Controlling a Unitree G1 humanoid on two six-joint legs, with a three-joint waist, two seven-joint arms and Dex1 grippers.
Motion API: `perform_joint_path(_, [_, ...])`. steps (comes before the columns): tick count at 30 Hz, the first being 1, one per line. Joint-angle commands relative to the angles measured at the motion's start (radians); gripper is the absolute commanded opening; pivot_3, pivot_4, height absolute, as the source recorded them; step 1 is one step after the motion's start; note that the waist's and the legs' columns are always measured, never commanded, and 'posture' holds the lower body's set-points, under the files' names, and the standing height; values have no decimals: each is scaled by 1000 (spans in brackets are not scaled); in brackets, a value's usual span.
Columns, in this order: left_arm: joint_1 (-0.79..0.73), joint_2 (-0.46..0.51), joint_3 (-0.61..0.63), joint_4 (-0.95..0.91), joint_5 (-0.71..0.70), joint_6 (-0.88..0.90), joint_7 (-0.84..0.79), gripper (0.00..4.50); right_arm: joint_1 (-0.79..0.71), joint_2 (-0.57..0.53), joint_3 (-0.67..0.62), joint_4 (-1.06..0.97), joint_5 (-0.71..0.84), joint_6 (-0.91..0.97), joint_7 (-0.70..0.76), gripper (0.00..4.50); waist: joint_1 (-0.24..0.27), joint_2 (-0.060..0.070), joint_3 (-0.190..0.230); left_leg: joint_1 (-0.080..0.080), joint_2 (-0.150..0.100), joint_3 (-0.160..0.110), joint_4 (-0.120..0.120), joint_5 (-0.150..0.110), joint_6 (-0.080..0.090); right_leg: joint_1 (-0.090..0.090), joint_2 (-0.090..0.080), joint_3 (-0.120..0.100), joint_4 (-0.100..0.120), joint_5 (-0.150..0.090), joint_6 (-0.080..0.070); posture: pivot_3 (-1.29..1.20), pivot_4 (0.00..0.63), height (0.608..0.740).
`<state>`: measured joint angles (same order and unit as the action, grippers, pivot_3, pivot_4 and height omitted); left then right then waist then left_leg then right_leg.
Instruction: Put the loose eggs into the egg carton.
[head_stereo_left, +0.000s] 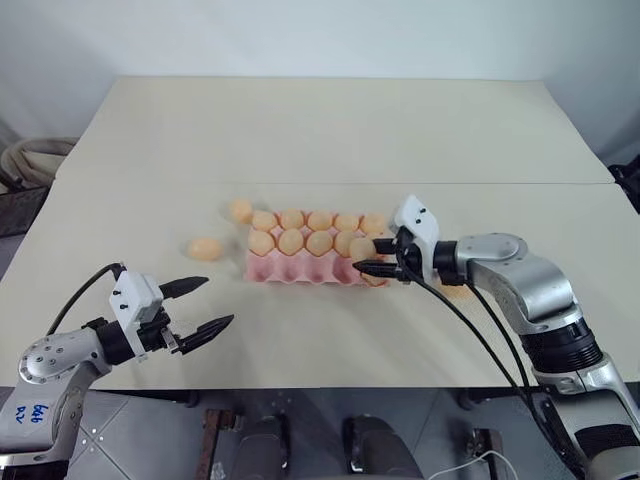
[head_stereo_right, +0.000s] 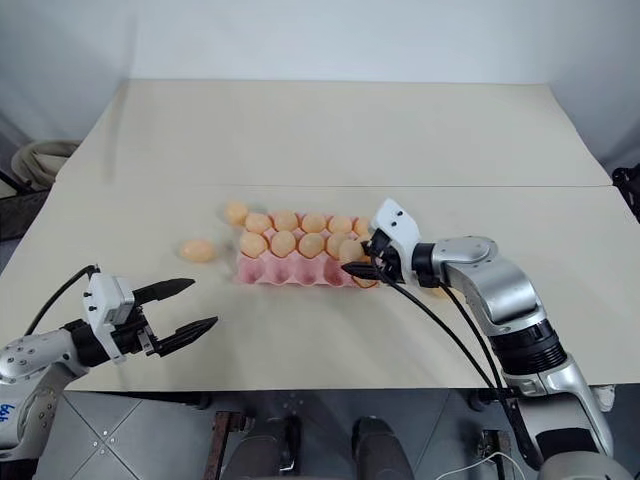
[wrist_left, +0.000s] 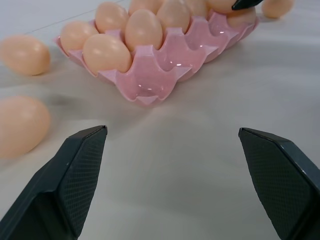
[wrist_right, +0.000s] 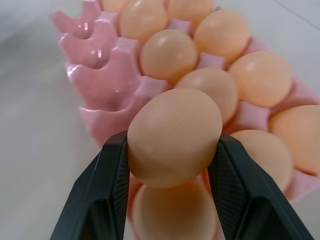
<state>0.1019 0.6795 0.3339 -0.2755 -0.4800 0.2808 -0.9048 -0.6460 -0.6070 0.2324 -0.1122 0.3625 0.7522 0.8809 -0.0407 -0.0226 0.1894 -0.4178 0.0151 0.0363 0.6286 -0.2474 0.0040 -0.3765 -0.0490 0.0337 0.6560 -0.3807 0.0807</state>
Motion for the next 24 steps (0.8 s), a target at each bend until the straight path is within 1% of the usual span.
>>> perform_joint_path(1, [-11,-7,-3,-41,-28,0,7,4500,3,7,3,-59,10,29,7,2017,-3,0,0,0,0,0,0,0,0,0,0,0,1,0,0,0,150,740])
perform_joint_path(2, [-21,-10,-8,-40,-31,3,9,4500,6,7,3,-66,9,33,6,2017,-4,0,0,0,0,0,1,0,0,0,0,0,1,0,0,0,150,740])
perform_joint_path(3, [-32,-13,-11,-39,-35,7,12,4500,8,7,2,-73,10,41,5,2275,-5,0,0,1,0,0,1,1,0,0,0,0,2,0,0,0,150,740])
perform_joint_path(5, [-49,-15,-22,-37,-38,12,14,4500,10,9,-1,-82,9,48,2,2825,-7,0,0,1,0,0,1,1,0,0,0,0,3,0,0,0,150,740])
perform_joint_path(8, [-70,-20,-42,-32,-38,15,14,4500,16,10,-19,-100,10,57,-16,3837,-10,0,0,1,0,0,1,1,0,0,0,0,3,0,0,0,150,740])
perform_joint_path(10, [-89,-26,-62,-23,-34,14,14,4500,43,-2,-82,-144,44,63,-22,4475,-10,0,0,1,0,0,0,1,0,0,0,0,3,0,0,0,150,740])
perform_joint_path(12, [-96,-27,-70,-18,-33,13,12,4500,67,-15,-121,-177,64,64,-23,4475,-10,0,0,0,0,0,0,1,0,0,0,0,2,0,0,0,150,740])
perform_joint_path(15, [-103,-26,-79,-13,-37,16,6,4500,178,-55,-245,-246,100,28,-21,4475,-7,0,0,0,0,0,0,1,0,0,0,0,2,0,0,0,150,740])
perform_joint_path(17, [-113,-26,-89,-5,-38,17,0,4500,298,-88,-352,-288,110,-8,-21,4475,1,0,0,0,0,0,0,1,0,1,0,-1,1,0,0,0,150,740])
perform_joint_path(19, [-124,-27,-95,4,-39,20,-4,4500,392,-112,-423,-315,111,-38,-22,4475,12,0,0,0,0,0,0,1,0,1,0,-1,1,0,0,0,150,740])
perform_joint_path(22, [-165,-25,-121,36,-33,17,-26,4500,568,-110,-576,-331,118,-114,-17,4475,13,0,0,1,0,0,1,1,0,2,1,0,2,0,0,0,150,740])
perform_joint_path(24, [-200,-25,-138,60,-29,16,-40,4500,663,-106,-655,-319,112,-177,-6,4475,15,0,0,4,0,0,1,1,1,5,1,0,2,0,0,0,150,740])
